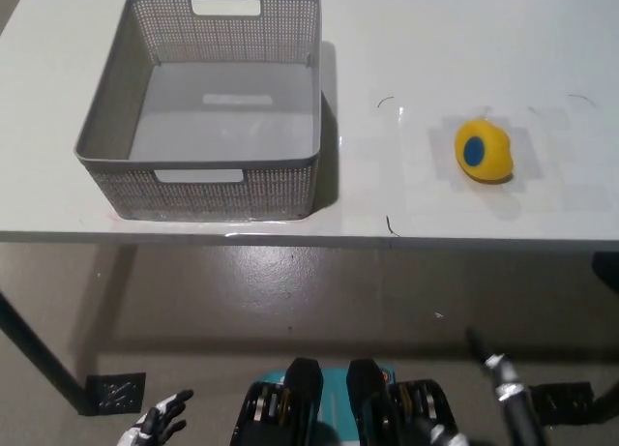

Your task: Use the right hand to pick up a yellow duck toy and place it into a container on the left hand side

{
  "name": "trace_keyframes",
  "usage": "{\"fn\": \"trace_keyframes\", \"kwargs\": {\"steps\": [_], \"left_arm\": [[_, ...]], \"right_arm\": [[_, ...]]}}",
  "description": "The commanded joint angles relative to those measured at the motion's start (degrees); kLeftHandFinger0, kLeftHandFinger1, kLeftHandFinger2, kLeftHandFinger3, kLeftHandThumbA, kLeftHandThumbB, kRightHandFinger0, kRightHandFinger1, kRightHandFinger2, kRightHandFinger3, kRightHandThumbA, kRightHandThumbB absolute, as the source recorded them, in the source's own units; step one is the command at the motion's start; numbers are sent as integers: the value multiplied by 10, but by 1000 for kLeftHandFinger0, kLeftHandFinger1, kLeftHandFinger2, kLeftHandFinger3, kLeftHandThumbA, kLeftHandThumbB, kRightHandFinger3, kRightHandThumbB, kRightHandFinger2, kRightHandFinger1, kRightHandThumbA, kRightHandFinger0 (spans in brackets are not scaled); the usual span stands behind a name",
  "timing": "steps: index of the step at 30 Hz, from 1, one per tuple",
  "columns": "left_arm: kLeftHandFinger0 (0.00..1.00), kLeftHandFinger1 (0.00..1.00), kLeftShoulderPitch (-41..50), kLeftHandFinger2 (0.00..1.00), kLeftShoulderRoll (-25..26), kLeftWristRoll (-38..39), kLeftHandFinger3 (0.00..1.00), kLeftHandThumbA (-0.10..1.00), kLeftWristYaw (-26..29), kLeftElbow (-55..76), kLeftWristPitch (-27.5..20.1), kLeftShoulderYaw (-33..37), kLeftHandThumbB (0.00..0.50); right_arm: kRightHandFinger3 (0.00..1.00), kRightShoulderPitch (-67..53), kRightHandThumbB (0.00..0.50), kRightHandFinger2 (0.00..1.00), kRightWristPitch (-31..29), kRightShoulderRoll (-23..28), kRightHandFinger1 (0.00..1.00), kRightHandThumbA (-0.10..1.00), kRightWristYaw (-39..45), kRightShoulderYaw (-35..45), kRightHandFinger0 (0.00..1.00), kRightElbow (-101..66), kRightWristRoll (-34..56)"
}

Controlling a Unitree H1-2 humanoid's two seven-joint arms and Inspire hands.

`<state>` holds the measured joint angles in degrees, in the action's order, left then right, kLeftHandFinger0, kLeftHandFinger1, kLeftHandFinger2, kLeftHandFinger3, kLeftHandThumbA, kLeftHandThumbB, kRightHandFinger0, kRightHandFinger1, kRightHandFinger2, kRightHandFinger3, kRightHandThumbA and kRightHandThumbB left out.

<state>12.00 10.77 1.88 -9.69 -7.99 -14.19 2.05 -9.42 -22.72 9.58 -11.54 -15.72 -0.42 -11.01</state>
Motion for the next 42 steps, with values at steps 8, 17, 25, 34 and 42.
{"fn": "trace_keyframes", "kwargs": {"steps": [8,17,25,34,42], "left_arm": [[1000,1000,-22,1000,20,-22,1000,1000,-9,12,-54,15,345],[1000,1000,-23,1000,18,-3,1000,1000,-15,11,-36,8,317],[1000,1000,-16,1000,18,-10,1000,1000,-14,14,-39,8,316],[1000,1000,-11,1000,20,-20,1000,1000,-13,11,-44,12,345],[1000,1000,-10,1000,20,-17,1000,1000,-14,8,-49,11,344]], "right_arm": [[1000,36,268,1000,19,6,1000,760,8,114,1000,-202,-32],[1000,204,297,1000,168,24,1000,544,55,164,1000,-238,-36],[1000,369,342,1000,347,72,1000,817,130,154,1000,-158,-45],[1000,570,400,1000,386,126,1000,880,187,71,1000,107,-120],[1000,712,490,1000,343,113,1000,897,173,19,1000,378,-128]]}}
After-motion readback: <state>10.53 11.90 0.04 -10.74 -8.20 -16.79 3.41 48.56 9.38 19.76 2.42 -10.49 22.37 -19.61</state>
